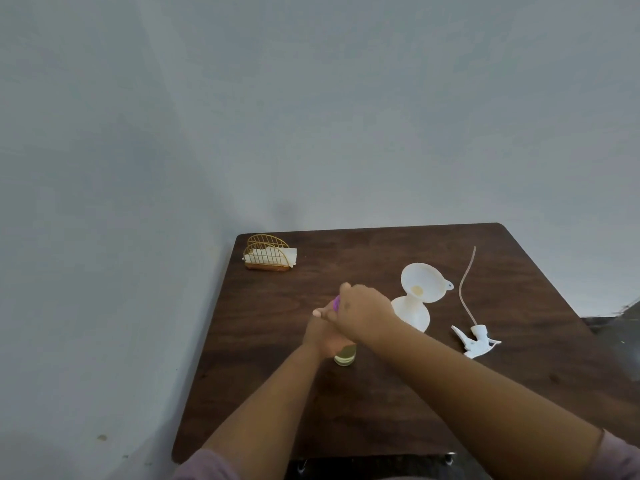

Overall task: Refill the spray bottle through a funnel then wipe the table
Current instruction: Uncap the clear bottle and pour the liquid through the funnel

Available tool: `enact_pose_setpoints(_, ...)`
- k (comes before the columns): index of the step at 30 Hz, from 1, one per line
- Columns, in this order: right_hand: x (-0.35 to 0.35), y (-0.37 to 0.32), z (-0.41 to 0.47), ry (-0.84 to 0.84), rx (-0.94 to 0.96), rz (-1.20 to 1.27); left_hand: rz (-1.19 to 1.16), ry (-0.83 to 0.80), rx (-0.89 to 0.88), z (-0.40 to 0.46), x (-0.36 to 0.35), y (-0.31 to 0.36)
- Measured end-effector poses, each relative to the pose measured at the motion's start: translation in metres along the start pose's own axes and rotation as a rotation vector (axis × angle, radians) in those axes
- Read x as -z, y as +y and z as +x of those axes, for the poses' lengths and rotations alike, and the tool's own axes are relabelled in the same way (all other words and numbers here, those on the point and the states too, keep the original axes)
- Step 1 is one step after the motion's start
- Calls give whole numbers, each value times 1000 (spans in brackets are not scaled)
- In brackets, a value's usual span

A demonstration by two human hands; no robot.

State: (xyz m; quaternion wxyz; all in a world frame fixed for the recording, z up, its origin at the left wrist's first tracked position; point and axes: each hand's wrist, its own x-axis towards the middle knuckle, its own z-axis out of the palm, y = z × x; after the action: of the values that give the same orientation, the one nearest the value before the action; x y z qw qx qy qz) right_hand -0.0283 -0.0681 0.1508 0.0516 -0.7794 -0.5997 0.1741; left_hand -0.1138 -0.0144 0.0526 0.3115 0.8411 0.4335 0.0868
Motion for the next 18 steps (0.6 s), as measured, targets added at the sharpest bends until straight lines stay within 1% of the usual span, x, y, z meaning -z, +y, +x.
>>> enact_pose_setpoints(2, 2, 3, 3, -116, 50, -74, -43, -6, 35, 0, -1, 0)
enact_pose_setpoints(4, 12, 4, 6, -272, 134, -160, -24, -22, 39, -2, -1, 2)
enact_pose_setpoints(5, 16, 4, 6, -299, 170, -191, -37, -4, 56, -3, -1, 2)
enact_pose_setpoints(6, 19, 3, 6, -270, 207, -209, -79, 17, 65, -4, 0, 4)
enact_pose_setpoints(8, 20, 1, 5, -120, 231, -167, -151, 29, 69, -3, -3, 2)
enact_pose_setpoints(10, 13, 0, 5, 46, 161, -165, -140, -21, 79, -3, -2, 1)
enact_pose_setpoints(12, 5, 0, 5, 108, 44, -181, -107, -30, 72, 1, -3, -2)
enact_pose_setpoints(13, 3, -1, 4, 84, -7, -143, -88, -40, 75, 2, -4, -3)
enact_pose_setpoints(14, 2, -1, 3, 35, -19, -134, -92, -41, 68, 1, -5, -2)
enact_pose_setpoints(15, 2, -1, 3, -10, 15, -155, -118, -58, 63, 1, -6, 0)
enact_pose_setpoints(17, 9, -1, 2, -133, 153, -249, -116, -96, 40, 1, -9, -2)
enact_pose_setpoints(18, 13, -2, 2, -180, 216, -278, -88, -79, 40, 2, -10, -2)
